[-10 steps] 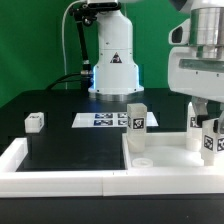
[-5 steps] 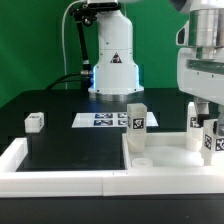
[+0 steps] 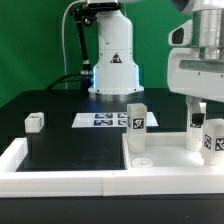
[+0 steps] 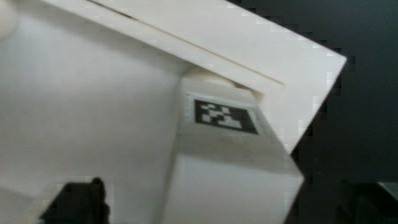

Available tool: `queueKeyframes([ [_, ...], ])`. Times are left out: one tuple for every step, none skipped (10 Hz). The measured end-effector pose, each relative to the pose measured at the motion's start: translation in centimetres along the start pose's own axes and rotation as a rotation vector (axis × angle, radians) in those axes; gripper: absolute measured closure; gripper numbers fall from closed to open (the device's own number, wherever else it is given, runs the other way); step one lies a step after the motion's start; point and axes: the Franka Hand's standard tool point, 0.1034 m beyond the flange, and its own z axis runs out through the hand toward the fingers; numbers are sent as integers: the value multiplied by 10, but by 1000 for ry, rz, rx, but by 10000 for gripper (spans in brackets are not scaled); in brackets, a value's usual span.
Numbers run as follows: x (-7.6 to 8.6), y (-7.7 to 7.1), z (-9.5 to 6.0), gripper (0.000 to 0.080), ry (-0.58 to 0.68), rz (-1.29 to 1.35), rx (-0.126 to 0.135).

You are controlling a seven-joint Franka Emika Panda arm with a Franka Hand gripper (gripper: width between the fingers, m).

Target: Assemble square table

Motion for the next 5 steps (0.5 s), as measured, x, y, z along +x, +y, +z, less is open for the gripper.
queueKeyframes([
  [-1, -1, 0, 152, -1, -135, 1],
  [-2, -1, 0, 150, -1, -237, 3],
  [-3, -2, 0, 150, -1, -329, 3],
  [-4, -2, 0, 150, -1, -420, 4],
  [-4, -2, 0, 150, 0, -473, 5],
])
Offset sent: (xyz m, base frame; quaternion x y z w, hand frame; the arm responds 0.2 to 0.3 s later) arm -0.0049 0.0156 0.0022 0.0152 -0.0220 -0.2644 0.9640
